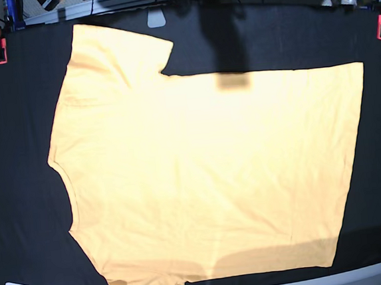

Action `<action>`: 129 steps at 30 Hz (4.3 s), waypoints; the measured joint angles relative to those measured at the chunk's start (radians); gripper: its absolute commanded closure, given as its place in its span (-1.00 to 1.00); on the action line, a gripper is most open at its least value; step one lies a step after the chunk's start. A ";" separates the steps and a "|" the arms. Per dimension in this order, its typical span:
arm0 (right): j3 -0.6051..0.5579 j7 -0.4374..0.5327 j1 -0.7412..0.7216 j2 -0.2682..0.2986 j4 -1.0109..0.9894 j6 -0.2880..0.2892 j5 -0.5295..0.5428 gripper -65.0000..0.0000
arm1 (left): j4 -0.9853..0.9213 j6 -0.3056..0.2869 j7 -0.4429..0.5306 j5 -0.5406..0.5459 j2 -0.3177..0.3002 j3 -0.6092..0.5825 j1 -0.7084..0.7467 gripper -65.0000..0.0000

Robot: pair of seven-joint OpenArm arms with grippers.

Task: Layout the t-shirt on the table in an organized manner, then fold the t-shirt properly
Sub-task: 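Lower both grippers onto the shirt's shoulder corners and close them, then lift the shoulder corners with both grippers and pull them apart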

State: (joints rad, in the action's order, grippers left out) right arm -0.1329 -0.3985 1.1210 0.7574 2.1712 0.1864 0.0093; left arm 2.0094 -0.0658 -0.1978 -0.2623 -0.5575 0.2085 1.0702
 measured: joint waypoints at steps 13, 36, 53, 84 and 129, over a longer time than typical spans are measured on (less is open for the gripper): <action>0.236 -0.025 -0.002 0.000 0.127 -0.003 -0.043 0.35 | -0.059 -0.128 0.095 -0.112 -0.271 -0.001 -0.198 0.28; 0.234 0.001 -0.175 -0.029 0.127 0.001 -0.166 0.35 | -0.483 -0.224 0.225 -0.135 -0.286 -0.266 -0.637 0.28; 0.233 -0.002 -0.179 -0.029 0.127 0.001 -0.166 0.35 | -0.571 -0.201 0.307 -0.213 -0.287 -0.385 -0.676 0.29; 0.234 -0.003 -0.179 -0.061 0.127 0.001 -0.166 0.35 | -0.446 -0.217 0.194 -0.190 -0.393 -0.391 -0.614 0.34; 0.234 -0.003 -0.181 -0.092 0.127 0.001 -0.163 0.35 | -0.491 -0.126 0.176 -0.257 -0.294 -0.390 -0.652 0.34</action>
State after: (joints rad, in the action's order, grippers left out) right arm 0.1009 -0.4015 0.9398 0.6655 2.2982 0.1875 -0.1535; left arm 1.5185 -0.1913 -0.0219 -0.5198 -0.8520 -0.1814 0.4179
